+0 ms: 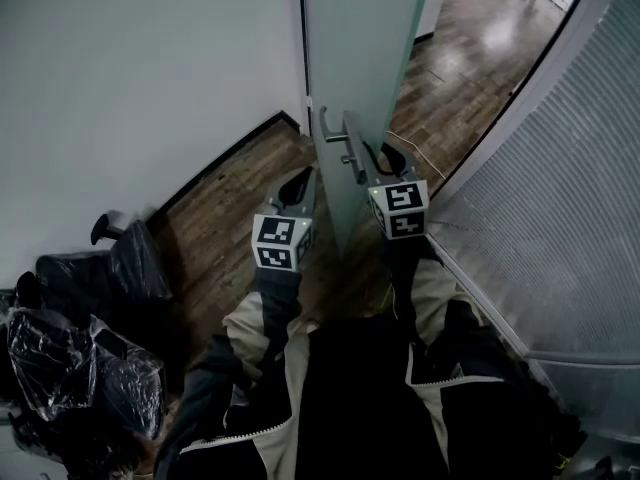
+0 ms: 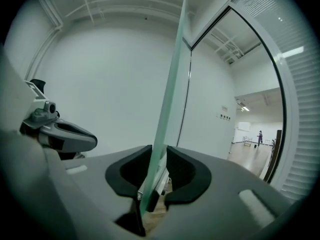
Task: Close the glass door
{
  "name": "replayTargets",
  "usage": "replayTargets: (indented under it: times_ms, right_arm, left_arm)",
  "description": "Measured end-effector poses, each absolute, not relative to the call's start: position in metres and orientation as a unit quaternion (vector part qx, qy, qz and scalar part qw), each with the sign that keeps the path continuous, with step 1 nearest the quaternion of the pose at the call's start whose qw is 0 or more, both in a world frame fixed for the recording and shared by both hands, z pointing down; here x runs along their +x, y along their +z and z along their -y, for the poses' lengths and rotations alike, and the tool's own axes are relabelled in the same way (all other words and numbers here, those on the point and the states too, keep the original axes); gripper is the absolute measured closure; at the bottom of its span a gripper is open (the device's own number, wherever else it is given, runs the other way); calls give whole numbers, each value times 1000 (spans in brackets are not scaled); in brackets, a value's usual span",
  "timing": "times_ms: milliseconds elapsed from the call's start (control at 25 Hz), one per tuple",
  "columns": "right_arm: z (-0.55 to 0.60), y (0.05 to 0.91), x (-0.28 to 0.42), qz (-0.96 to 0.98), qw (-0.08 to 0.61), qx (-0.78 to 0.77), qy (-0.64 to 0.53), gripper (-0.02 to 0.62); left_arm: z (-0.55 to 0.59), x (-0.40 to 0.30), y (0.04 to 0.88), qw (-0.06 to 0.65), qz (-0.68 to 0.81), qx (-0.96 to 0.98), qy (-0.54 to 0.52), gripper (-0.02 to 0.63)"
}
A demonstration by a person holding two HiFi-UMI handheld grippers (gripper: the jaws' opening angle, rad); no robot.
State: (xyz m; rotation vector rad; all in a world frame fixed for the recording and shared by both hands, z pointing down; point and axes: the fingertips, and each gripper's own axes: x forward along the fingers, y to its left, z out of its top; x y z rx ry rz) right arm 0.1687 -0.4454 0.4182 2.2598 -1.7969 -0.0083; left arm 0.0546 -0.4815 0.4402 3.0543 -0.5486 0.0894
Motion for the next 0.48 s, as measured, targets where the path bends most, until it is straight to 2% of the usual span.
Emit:
replayTargets:
  times_ms: [480]
  right_arm:
    - [393,418,302,558,149,816,23,522]
  left_arm:
    - [434,124,428,18,145,989,24,606]
